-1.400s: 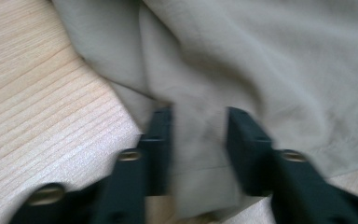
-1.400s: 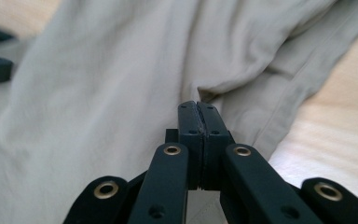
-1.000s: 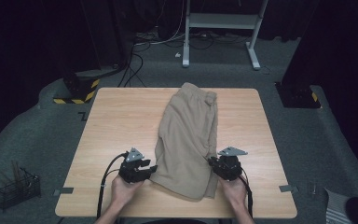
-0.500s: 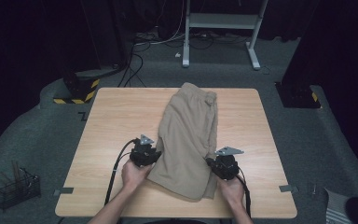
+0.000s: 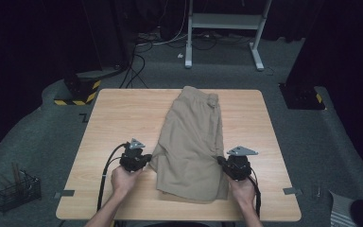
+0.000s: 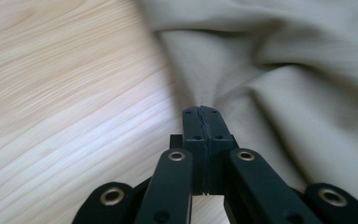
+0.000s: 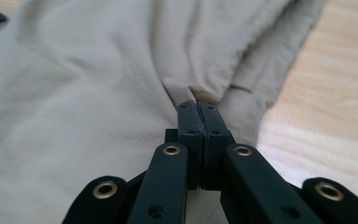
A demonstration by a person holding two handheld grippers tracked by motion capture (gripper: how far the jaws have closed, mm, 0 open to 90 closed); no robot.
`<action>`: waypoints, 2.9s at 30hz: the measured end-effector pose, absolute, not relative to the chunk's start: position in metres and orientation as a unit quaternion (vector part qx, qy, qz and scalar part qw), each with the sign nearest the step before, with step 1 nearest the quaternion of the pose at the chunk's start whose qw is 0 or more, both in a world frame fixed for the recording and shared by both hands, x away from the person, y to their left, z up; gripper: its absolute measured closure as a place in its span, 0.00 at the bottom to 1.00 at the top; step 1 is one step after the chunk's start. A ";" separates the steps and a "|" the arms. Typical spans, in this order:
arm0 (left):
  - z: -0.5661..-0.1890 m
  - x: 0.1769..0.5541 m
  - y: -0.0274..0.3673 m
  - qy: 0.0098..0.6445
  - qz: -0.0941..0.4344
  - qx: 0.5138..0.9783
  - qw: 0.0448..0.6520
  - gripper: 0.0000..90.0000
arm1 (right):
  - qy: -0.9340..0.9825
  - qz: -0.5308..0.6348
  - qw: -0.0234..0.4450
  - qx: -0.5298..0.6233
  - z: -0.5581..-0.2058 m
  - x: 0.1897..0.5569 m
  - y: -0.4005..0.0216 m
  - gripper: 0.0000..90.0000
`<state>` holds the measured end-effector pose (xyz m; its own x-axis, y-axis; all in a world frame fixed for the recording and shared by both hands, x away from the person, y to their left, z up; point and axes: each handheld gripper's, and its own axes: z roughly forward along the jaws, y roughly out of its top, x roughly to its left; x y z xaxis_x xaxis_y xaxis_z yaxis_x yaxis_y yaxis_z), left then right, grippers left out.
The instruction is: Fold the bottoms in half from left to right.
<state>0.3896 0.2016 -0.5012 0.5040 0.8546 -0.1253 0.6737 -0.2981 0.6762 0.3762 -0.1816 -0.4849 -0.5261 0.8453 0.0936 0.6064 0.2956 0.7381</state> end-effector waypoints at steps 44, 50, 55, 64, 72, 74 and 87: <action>-0.503 0.367 0.155 0.422 0.115 0.822 0.365 0.45 | 0.784 0.370 0.139 0.479 -0.498 0.349 -0.201 0.84; -0.495 0.368 0.154 0.420 0.125 0.819 0.372 0.44 | 0.787 0.385 0.169 0.451 -0.477 0.344 -0.201 0.99; -0.498 0.371 0.147 0.416 0.131 0.824 0.363 0.44 | 0.782 0.369 0.185 0.467 -0.472 0.354 -0.209 0.90; -0.512 0.369 0.138 0.395 0.157 0.846 0.321 0.66 | 0.795 0.320 0.164 0.489 -0.512 0.360 -0.210 0.98; -0.510 0.351 0.153 0.394 0.146 0.851 0.316 0.68 | 0.797 0.329 0.156 0.481 -0.510 0.345 -0.215 0.84; -0.507 0.353 0.156 0.402 0.147 0.842 0.330 0.60 | 0.790 0.346 0.159 0.480 -0.503 0.346 -0.216 0.78; -0.515 0.396 0.151 0.435 0.149 0.819 0.342 0.54 | 0.797 0.332 0.167 0.476 -0.497 0.395 -0.193 0.93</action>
<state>0.3956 0.1505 -0.5150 0.5769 0.8151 -0.0529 0.6104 -0.3872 0.6910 0.3951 -0.1926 -0.4968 -0.4910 0.8697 0.0498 0.6484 0.3267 0.6877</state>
